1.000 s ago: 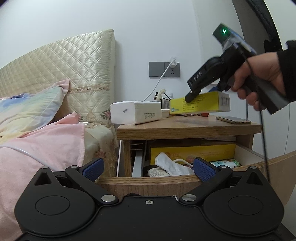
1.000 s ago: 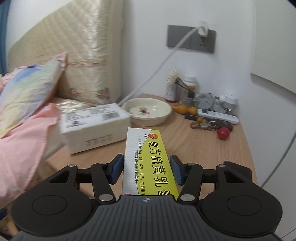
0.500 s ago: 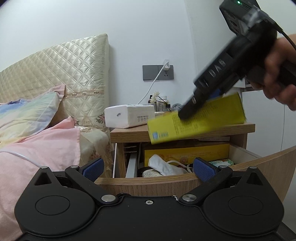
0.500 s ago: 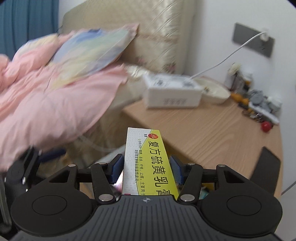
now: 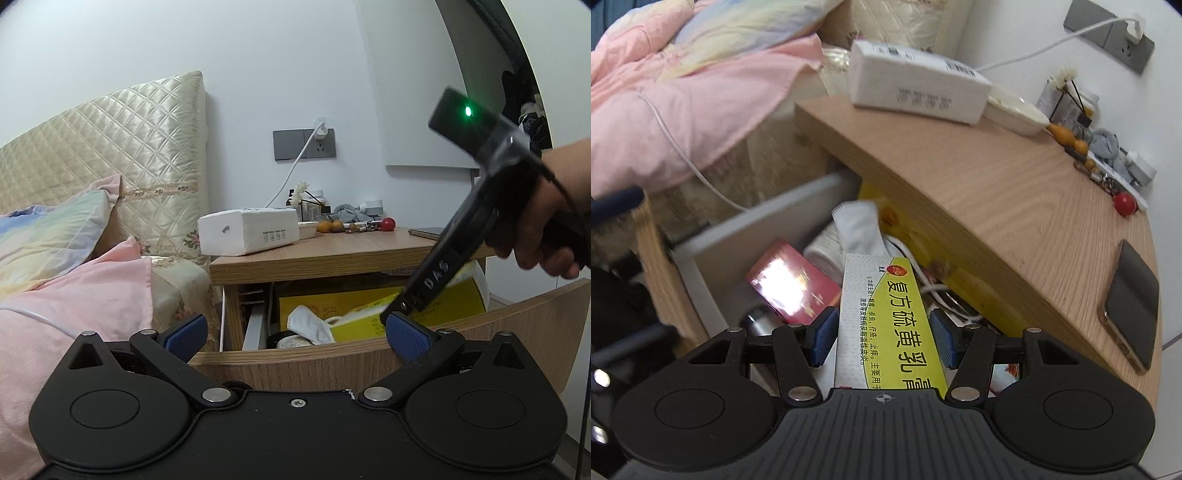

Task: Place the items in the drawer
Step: 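Carry the yellow box over the open drawer and lower it, then open the right tool to drop the yellow box into the drawer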

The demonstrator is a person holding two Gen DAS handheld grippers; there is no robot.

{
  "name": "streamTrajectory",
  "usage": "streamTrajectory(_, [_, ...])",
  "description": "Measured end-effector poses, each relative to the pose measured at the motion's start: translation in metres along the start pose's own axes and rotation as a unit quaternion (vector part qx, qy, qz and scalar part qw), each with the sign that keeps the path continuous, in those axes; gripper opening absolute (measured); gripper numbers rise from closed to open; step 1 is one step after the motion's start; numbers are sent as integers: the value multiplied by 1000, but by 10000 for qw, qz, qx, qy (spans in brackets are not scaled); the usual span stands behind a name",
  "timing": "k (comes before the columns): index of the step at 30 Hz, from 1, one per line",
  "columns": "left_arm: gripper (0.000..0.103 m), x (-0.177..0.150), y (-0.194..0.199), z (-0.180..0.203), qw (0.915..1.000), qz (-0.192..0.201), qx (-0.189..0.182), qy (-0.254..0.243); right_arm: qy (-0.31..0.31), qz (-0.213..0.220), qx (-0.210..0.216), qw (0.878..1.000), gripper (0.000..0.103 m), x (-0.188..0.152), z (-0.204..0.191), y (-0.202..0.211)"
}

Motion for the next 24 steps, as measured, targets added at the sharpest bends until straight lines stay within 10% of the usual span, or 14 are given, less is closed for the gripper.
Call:
streamTrajectory(11, [102, -1, 2, 4, 9999, 63, 34, -71, -394, -195, -64, 9990, 62, -16, 14, -13])
streamTrajectory(24, [102, 13, 16, 0, 9995, 301, 49, 50, -1639, 1647, -624, 9706, 85, -32, 11, 83])
Point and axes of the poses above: each gripper's, at about its wrist camera, not at the fingertips, and y roughly against the way its jaws point, z to its right, x to its top, the point moved 4 cm from there along -y, roughly the way its jaws point, and after that the axes turned 6 degrees about z, right-handed, at the moved point
